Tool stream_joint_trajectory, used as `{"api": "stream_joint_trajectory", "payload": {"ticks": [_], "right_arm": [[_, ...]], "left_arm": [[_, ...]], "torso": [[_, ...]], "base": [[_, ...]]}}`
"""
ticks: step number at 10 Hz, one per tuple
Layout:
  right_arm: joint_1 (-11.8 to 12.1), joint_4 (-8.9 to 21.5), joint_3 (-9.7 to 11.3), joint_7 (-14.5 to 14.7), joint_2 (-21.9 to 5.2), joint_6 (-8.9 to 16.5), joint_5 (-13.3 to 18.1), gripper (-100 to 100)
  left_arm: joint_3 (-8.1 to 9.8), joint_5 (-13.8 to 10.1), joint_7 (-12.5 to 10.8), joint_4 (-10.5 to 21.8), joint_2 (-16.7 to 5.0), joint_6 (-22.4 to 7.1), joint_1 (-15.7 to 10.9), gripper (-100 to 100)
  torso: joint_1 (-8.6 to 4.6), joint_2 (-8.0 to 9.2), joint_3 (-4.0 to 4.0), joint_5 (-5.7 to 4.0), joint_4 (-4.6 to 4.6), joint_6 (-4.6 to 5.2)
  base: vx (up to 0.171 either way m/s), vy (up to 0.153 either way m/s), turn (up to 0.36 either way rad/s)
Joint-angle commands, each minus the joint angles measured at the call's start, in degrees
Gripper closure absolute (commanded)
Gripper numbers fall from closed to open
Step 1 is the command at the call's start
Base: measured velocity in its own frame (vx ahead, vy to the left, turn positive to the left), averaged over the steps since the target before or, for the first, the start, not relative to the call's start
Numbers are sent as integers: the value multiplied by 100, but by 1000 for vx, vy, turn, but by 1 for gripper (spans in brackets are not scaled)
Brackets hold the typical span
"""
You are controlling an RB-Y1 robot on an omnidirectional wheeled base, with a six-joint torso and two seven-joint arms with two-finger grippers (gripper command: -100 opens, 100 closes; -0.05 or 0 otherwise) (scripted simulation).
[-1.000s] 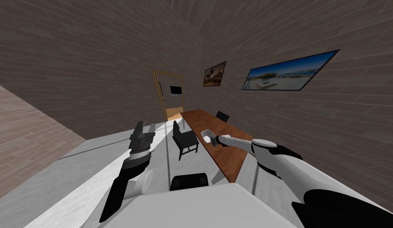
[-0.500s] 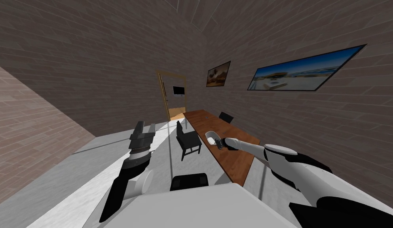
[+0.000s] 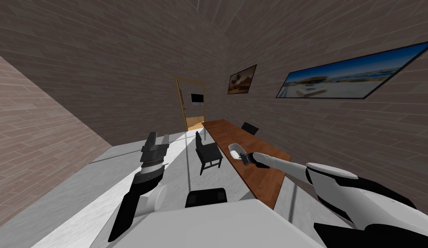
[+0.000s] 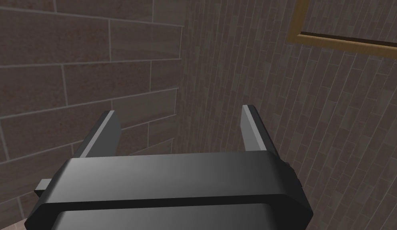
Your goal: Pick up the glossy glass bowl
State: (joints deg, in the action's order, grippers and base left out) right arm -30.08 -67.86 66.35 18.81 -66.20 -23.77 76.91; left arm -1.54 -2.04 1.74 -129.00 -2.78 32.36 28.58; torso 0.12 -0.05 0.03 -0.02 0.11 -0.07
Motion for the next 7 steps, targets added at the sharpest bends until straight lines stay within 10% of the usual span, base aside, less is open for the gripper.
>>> {"api": "stream_joint_trajectory", "payload": {"ticks": [1,7], "right_arm": [[286,-111,-272,286,-286,18,-234,100],[1059,-492,-765,1050,-953,82,-650,100]], "left_arm": [[0,0,0,0,0,0,0,0],[-1,0,0,0,0,0,0,0]], "torso": [[0,0,0,0,0,0],[39,-3,5,20,12,-17]], "base": [[35,50,87],[34,61,69]]}}
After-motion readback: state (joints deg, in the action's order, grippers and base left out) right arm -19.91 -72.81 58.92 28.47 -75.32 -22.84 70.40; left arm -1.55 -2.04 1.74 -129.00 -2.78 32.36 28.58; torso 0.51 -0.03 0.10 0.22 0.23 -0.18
